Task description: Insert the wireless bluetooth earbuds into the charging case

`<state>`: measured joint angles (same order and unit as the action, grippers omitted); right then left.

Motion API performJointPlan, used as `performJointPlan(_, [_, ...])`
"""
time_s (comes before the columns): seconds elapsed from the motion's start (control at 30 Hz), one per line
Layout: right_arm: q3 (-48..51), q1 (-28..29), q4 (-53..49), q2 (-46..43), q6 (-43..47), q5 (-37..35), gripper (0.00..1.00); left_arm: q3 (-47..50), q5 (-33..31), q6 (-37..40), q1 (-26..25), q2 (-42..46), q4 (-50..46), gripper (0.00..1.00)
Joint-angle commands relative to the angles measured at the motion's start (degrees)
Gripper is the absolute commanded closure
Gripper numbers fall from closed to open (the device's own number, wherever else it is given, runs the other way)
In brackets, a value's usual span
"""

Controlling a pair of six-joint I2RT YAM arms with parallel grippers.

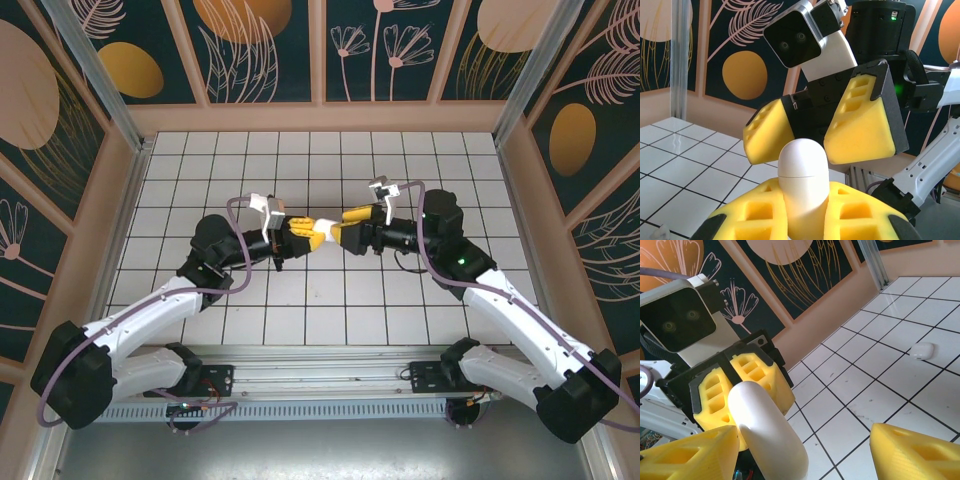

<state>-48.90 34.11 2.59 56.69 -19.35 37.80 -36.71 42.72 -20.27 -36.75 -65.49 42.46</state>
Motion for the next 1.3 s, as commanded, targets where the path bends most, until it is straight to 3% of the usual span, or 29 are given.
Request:
performJointPlan(0.0, [-1.66, 0.08, -0.24, 0.06, 2.51, 1.16, 0.30, -2.37, 1.39, -1.07, 0.09, -0.59, 3.81, 1.00])
performJointPlan(0.63, [-3.15, -6.58, -3.73, 3.49, -0.65, -5.39, 0.30, -1.35, 2.71, -1.15, 0.09, 0.52, 3.91, 1.00])
performJointPlan(0.97, [-4.39, -8.15, -6.66, 0.75, -1.89, -5.90, 0.30, 0.94, -8.42, 3.85, 0.10, 4.05, -3.52, 1.00])
performJointPlan(1.27, [-6.21, -12.71, -13.51, 5.73, -8.29, -14.55, 0.35, 6.54, -16.99, 6.44, 0.11, 10.58, -5.59, 1.00])
